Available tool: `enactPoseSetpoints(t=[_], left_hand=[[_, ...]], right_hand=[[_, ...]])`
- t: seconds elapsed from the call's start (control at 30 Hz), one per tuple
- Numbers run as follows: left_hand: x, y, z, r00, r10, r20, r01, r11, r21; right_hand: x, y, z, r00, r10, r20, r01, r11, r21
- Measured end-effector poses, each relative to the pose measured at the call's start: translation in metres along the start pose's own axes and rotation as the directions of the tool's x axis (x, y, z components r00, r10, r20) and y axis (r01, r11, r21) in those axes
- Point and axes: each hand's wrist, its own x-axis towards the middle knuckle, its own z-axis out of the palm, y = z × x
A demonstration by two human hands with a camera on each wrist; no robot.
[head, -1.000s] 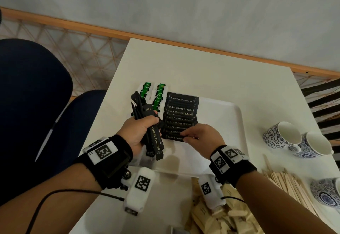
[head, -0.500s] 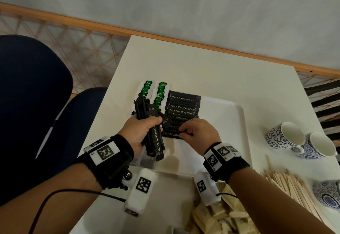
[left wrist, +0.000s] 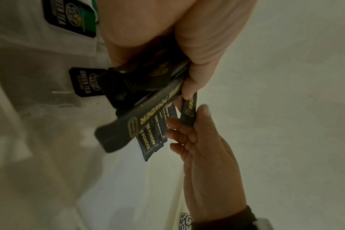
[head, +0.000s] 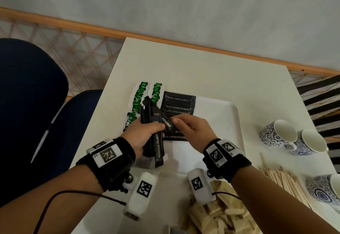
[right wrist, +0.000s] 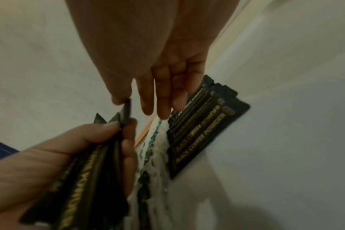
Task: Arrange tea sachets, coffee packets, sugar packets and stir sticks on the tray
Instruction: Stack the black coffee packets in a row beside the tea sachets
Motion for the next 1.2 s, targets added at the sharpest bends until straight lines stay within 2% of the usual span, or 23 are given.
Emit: enactPoseSetpoints(t=[0.1, 0.2, 0.3, 0.4, 0.57, 0.7, 0.87, 1.2], left_hand=[[-0.004, -0.001, 0.005, 1.0, 0.009, 0.021, -0.009, 1.0, 0.022], [-0.006, 0.002, 0.005, 1.0, 0.016, 0.025, -0.016, 1.0, 0.009], [-0.003, 0.004, 0.0, 1.0, -0.012, -0.02, 0.01, 0.997, -0.076], [-0.001, 0.009, -0.007, 0.998, -0.013, -0.061, 0.005, 0.991, -0.135], [0.002, 0.013, -0.017, 0.994, -0.001, -0.113, -0.02, 0.984, -0.179], [0.003, 0.013, -0.017, 0.993, -0.003, -0.119, -0.019, 0.983, -0.181], [0.004, 0.012, -0.017, 0.993, -0.021, -0.112, 0.0, 0.984, -0.179], [0.005, 0.008, -0.018, 0.997, -0.015, -0.07, 0.002, 0.983, -0.181]], right_hand=[[-0.004, -0.009, 0.0, 0.997, 0.047, 0.06, -0.054, 0.99, 0.132], [-0.004, -0.007, -0.004, 0.993, 0.11, 0.045, -0.116, 0.982, 0.151], [-0.005, 0.005, -0.015, 0.984, 0.175, 0.041, -0.176, 0.984, 0.026], [-0.013, 0.019, -0.023, 0.983, 0.176, 0.045, -0.167, 0.973, -0.159], [-0.021, 0.032, -0.024, 0.949, 0.302, 0.09, -0.282, 0.942, -0.183], [-0.02, 0.026, -0.02, 0.953, 0.266, 0.148, -0.217, 0.934, -0.283], [-0.013, 0.016, -0.007, 0.967, 0.199, 0.158, -0.132, 0.924, -0.36], [-0.008, 0.015, -0.001, 0.98, 0.174, 0.1, -0.12, 0.909, -0.399]])
